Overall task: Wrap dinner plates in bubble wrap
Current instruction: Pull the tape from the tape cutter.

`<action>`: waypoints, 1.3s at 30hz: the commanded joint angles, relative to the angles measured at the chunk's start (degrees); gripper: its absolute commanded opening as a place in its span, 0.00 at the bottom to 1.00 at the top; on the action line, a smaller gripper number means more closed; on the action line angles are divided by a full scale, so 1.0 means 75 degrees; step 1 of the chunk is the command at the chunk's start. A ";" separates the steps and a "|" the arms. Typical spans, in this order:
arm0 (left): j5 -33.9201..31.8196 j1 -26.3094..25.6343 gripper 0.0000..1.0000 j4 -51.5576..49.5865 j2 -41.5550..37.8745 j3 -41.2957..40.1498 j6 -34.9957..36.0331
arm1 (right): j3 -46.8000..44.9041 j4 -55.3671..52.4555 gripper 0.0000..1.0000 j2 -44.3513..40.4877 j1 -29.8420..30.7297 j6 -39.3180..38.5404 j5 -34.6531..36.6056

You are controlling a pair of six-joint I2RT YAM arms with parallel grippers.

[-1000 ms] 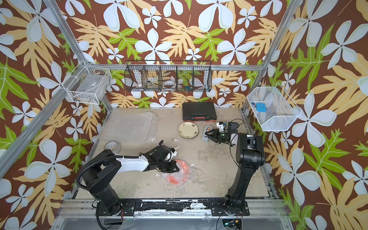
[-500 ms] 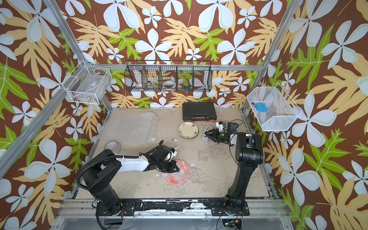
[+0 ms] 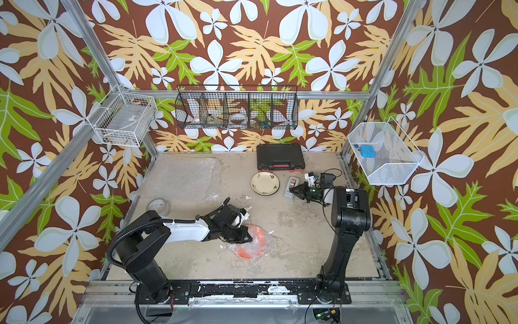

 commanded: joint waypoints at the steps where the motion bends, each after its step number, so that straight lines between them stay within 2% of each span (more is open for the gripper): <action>1: -0.0522 -0.0013 0.07 -0.1784 0.0148 -0.0141 0.0011 | 0.0026 -0.0404 0.01 0.0062 0.0019 -0.0042 0.0224; 17: -0.0506 -0.0013 0.07 -0.1808 0.0183 -0.0071 -0.0009 | -0.0268 -0.0198 0.00 -0.1120 0.0193 0.0497 -0.0260; 33: -0.0534 -0.0013 0.07 -0.1773 0.0059 -0.0269 0.0026 | -0.2892 0.0323 0.00 -0.3172 0.0905 0.1036 -0.0194; 39: -0.0534 -0.0013 0.07 -0.1738 0.0064 -0.0315 0.0037 | -0.3674 0.0578 0.00 -0.3501 0.1158 0.1104 -0.0123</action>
